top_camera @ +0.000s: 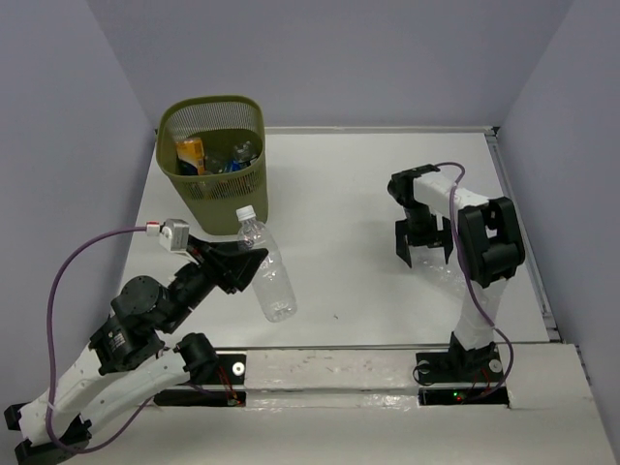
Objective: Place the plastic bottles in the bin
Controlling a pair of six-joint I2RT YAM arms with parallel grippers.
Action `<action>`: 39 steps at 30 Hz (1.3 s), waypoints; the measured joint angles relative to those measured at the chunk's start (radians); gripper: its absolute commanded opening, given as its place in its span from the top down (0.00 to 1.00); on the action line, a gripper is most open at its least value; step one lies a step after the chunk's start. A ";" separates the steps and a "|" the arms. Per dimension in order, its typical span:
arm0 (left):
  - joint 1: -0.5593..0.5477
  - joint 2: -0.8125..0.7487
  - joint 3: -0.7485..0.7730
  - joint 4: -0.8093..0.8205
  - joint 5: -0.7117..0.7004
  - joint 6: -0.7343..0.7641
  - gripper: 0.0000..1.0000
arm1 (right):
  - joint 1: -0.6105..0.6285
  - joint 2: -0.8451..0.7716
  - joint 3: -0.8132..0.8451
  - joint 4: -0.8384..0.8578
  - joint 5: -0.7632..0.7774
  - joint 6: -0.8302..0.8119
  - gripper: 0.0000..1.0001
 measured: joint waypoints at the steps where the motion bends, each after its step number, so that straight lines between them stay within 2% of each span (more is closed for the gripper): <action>1: 0.000 0.000 0.000 -0.003 -0.002 0.001 0.75 | -0.007 0.008 0.014 0.001 0.003 0.000 0.00; 5: -0.001 0.000 0.000 -0.012 -0.013 0.002 0.75 | -0.040 0.061 0.048 0.000 -0.002 -0.008 0.03; 6: 0.000 0.000 0.000 -0.014 -0.015 0.002 0.75 | -0.051 0.074 0.048 0.002 -0.010 -0.012 0.09; 9: -0.001 0.002 0.000 -0.017 -0.022 0.002 0.75 | -0.084 0.121 0.057 0.002 -0.049 -0.029 0.17; 12: 0.000 0.003 0.000 -0.017 -0.031 0.002 0.75 | -0.110 0.145 0.073 0.001 -0.073 -0.045 0.39; 14: 0.000 0.006 0.000 -0.017 -0.034 0.002 0.75 | -0.120 0.148 0.094 0.000 -0.086 -0.058 0.50; 15: 0.000 0.008 0.000 -0.017 -0.035 0.002 0.75 | -0.126 0.150 0.109 0.002 -0.097 -0.071 0.64; 21: 0.016 0.028 0.000 -0.019 -0.041 0.002 0.75 | -0.130 0.148 0.142 0.006 -0.151 -0.114 0.85; 25: 0.046 0.054 0.000 -0.020 -0.041 0.002 0.75 | -0.124 0.092 0.108 0.059 -0.216 -0.115 0.86; 28: 0.074 0.082 0.000 -0.020 -0.042 0.003 0.75 | -0.090 -0.021 0.070 0.118 -0.270 -0.111 0.86; 35: 0.171 0.220 0.004 -0.010 -0.035 0.004 0.76 | 0.103 -0.301 0.037 0.340 -0.411 -0.081 0.89; 39: 0.212 0.364 0.100 -0.031 -0.058 0.014 0.75 | 0.223 -0.439 -0.040 0.498 -0.478 -0.059 0.89</action>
